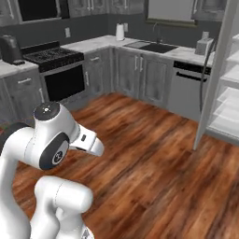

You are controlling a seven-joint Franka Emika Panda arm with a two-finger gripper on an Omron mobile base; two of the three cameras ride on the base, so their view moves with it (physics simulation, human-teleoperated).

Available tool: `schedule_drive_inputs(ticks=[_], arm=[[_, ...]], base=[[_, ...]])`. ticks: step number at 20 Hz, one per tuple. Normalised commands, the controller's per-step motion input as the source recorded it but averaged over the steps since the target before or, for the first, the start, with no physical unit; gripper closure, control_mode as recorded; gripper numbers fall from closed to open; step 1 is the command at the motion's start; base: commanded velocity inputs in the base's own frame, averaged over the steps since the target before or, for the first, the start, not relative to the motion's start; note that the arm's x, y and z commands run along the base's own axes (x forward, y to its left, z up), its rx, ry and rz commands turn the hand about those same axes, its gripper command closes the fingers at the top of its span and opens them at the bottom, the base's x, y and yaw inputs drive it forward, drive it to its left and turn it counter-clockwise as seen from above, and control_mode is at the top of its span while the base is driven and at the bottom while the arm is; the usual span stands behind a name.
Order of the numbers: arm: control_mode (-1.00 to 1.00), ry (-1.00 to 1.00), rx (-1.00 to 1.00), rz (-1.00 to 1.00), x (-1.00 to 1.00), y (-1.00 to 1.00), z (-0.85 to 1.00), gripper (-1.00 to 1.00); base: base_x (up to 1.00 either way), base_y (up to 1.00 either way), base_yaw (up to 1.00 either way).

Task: Pick the tangerine and mango from the fridge and place them on the plate next to the blender to make a fruit smoothie.

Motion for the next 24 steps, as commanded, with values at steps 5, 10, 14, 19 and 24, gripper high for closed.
schedule_drive_inputs(ticks=[5, 10, 14, 19, 24], arm=[[1.0, 0.0, 0.0, 0.0, 0.0, 0.0, 0.0, -1.0], [1.0, 0.0, 0.0, 0.0, 0.0, 0.0, 0.0, -1.0], [1.0, 0.0, 0.0, 0.0, 0.0, 0.0, 0.0, -1.0], [1.0, 0.0, 0.0, 0.0, 0.0, 0.0, 0.0, -1.0], [1.0, 0.0, 0.0, 0.0, 0.0, 0.0, 0.0, -1.0]], base=[[0.97, -0.35, -0.49], [1.0, -0.25, -0.41], [1.0, -0.09, -0.35], [1.0, -0.12, -0.26], [1.0, -0.32, -0.15]])
